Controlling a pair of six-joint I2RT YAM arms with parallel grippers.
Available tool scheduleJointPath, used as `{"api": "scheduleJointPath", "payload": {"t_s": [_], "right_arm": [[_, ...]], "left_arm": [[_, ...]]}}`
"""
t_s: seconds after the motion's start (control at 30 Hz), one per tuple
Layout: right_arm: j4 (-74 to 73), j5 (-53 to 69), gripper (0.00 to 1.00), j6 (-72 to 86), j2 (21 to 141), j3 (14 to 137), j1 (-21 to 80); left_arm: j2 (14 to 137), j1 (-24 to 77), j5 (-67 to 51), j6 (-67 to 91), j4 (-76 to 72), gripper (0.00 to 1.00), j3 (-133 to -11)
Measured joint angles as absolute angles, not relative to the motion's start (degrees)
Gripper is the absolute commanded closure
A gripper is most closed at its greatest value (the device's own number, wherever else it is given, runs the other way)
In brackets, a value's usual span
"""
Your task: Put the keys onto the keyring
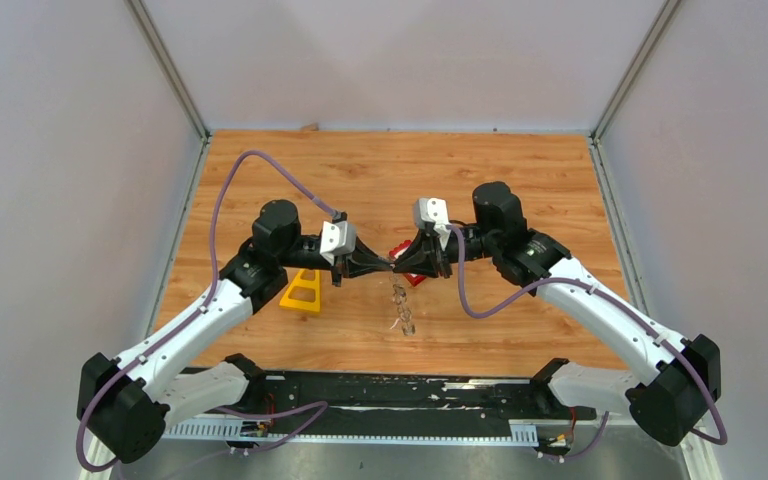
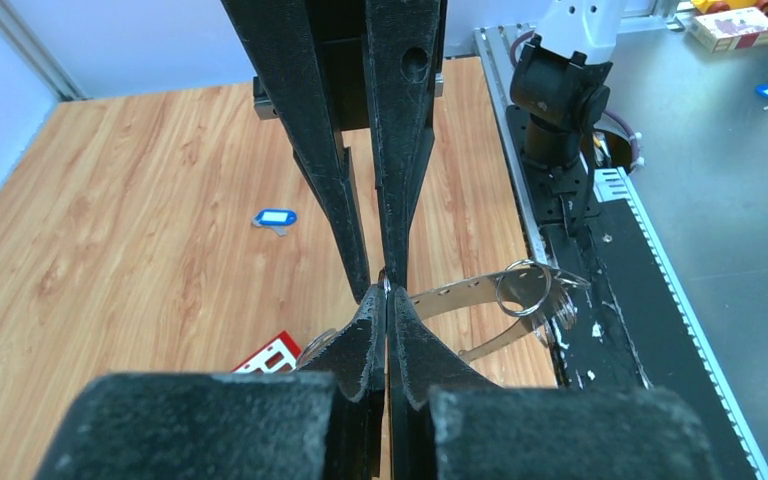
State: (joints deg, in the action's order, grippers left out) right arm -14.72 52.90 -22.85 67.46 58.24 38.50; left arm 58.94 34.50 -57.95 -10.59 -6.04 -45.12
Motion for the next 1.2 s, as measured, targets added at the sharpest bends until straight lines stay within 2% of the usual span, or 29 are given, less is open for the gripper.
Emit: {"api": "scheduleJointPath", "payload": {"t_s": [0.27, 0.5, 0.73, 0.83, 1.0, 1.2], "right_arm": [[-15.51, 53.10, 0.90, -23.53, 67.46, 58.24, 38.63], [-16.19, 53.58, 1.00, -24.32, 67.42, 58.24, 38.76], [-16.69, 53.43, 1.00, -25.08, 67.29, 58.24, 38.79], [-17.15, 52.77, 1.00, -26.00, 66.63, 58.24, 38.89], [-18.26, 51.51, 1.00, -27.88, 65.08, 58.22, 39.00], [-19.55, 50.46, 1.00, -29.87, 63.20, 58.22, 39.00]], "left_arm": [[59.09, 34.50, -57.91, -9.04, -7.38, 1.00, -44.64], [59.46, 34.52, -57.78, -7.70, -8.82, 1.00, -44.49], [59.48, 34.52, -57.67, -7.16, -9.21, 1.00, -44.16], [59.48, 34.59, -57.34, -7.40, -9.37, 0.92, -44.16], [59.46, 34.89, -56.66, -9.19, -9.69, 0.70, -44.16], [59.35, 34.83, -54.43, -16.03, -3.31, 0.55, -44.80]]}}
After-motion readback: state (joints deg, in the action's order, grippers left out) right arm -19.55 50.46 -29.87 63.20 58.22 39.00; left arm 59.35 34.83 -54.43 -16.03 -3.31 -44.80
